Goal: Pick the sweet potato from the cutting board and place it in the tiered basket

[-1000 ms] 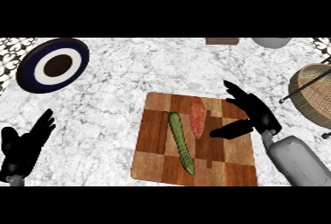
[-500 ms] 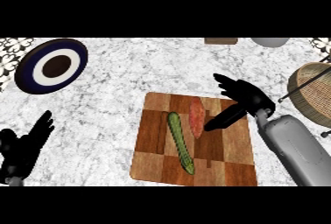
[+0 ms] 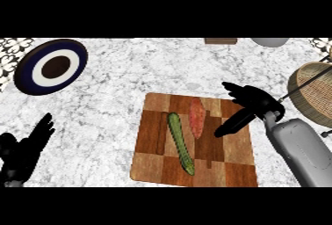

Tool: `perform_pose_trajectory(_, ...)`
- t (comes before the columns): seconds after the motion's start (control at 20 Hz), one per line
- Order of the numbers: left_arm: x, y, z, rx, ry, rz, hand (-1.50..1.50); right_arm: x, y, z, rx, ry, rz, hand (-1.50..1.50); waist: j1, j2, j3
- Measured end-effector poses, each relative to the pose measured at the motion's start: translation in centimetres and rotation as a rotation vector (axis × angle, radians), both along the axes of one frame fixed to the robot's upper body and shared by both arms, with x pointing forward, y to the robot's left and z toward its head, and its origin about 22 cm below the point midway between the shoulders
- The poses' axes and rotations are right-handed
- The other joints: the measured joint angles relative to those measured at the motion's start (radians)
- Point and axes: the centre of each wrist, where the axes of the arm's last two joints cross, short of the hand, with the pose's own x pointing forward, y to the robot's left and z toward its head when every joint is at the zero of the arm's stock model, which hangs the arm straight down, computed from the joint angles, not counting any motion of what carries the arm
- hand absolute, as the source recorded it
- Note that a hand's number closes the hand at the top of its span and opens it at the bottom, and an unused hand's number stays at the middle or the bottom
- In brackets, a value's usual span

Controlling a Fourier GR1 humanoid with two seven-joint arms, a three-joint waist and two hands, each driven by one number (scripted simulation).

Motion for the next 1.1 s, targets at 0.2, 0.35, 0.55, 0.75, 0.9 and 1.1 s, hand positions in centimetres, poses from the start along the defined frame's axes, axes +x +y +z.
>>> perform_pose_trajectory(0.2,0.4,0.3,0.3,-0.001,0.001,0.0,0.0,0.0,-0.2,-0.8,0.024,0.02,-0.002,-1.5,0.0,0.0,0.0)
perform_pose_trajectory(0.35,0.4,0.2,0.8,-0.001,0.005,0.005,0.0,-0.6,-0.4,-1.2,0.042,0.033,0.003,-1.5,0.0,0.0,0.0)
perform_pose_trajectory(0.55,0.2,0.0,0.5,-0.004,0.003,0.009,0.0,-1.1,-0.5,-2.1,0.065,0.029,0.002,-1.5,0.0,0.0,0.0)
perform_pose_trajectory(0.75,-0.1,0.4,0.3,-0.006,0.004,0.004,0.0,-1.2,-0.2,-3.0,0.07,0.023,0.003,-1.5,0.001,0.001,0.0)
perform_pose_trajectory(0.9,0.2,0.2,0.2,-0.005,0.0,0.004,0.0,-0.8,-0.3,-3.9,0.078,0.011,-0.004,-1.5,0.001,0.001,0.0)
perform_pose_trajectory(1.1,0.8,0.4,0.2,-0.003,0.007,0.002,0.0,-0.6,0.9,-4.4,0.081,0.006,0.002,-1.5,0.001,0.001,0.0)
